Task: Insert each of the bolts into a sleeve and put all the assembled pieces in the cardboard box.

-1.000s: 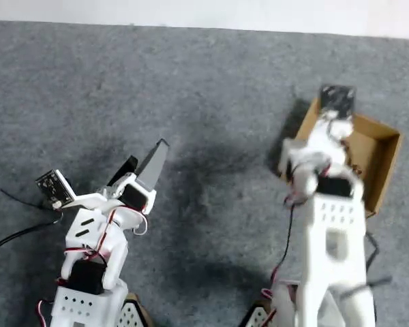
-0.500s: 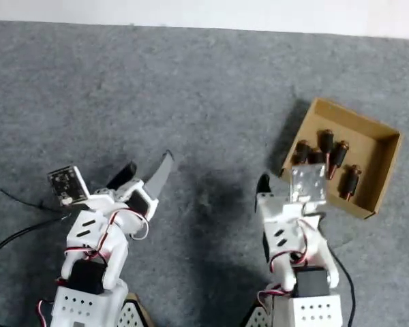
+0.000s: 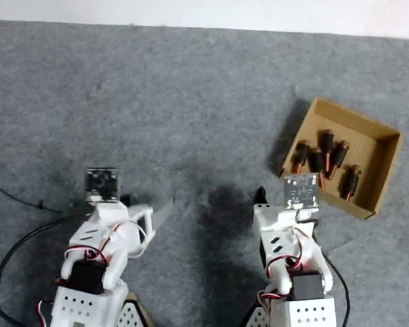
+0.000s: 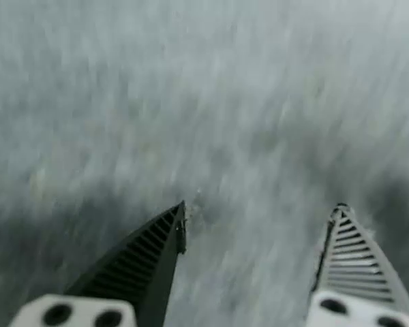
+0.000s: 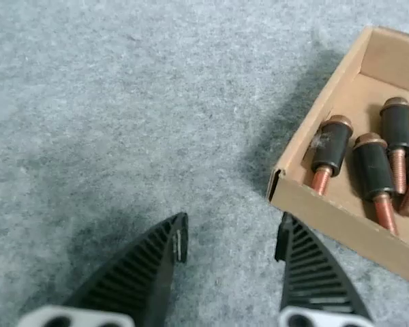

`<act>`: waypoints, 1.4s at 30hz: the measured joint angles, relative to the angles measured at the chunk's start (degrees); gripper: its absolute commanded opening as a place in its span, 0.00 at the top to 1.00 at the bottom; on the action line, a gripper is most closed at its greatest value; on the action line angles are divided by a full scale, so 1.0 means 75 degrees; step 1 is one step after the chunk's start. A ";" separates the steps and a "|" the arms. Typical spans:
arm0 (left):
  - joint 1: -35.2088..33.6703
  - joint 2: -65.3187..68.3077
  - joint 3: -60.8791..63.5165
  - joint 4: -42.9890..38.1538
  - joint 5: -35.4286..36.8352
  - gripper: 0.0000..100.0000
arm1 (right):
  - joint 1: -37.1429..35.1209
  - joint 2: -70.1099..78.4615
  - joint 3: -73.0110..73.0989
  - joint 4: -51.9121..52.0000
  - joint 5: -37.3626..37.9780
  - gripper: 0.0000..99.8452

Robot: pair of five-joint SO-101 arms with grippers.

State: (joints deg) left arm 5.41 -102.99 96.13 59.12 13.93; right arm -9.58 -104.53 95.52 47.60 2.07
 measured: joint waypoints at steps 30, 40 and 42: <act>0.0000 0.0000 0.0000 0.2157 -0.2004 0.69 | 0.2344 0.0000 0.0000 0.2872 0.0012 0.81; 0.0000 0.0000 0.0000 0.2157 -0.2028 0.69 | 0.2344 0.0000 0.0000 0.2872 0.0012 0.81; 0.0000 0.0000 0.0000 0.2157 -0.2028 0.69 | 0.2344 0.0000 0.0000 0.2872 0.0012 0.81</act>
State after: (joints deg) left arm 5.41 -102.99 96.13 75.30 -1.27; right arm 8.00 -104.53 95.52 69.14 2.15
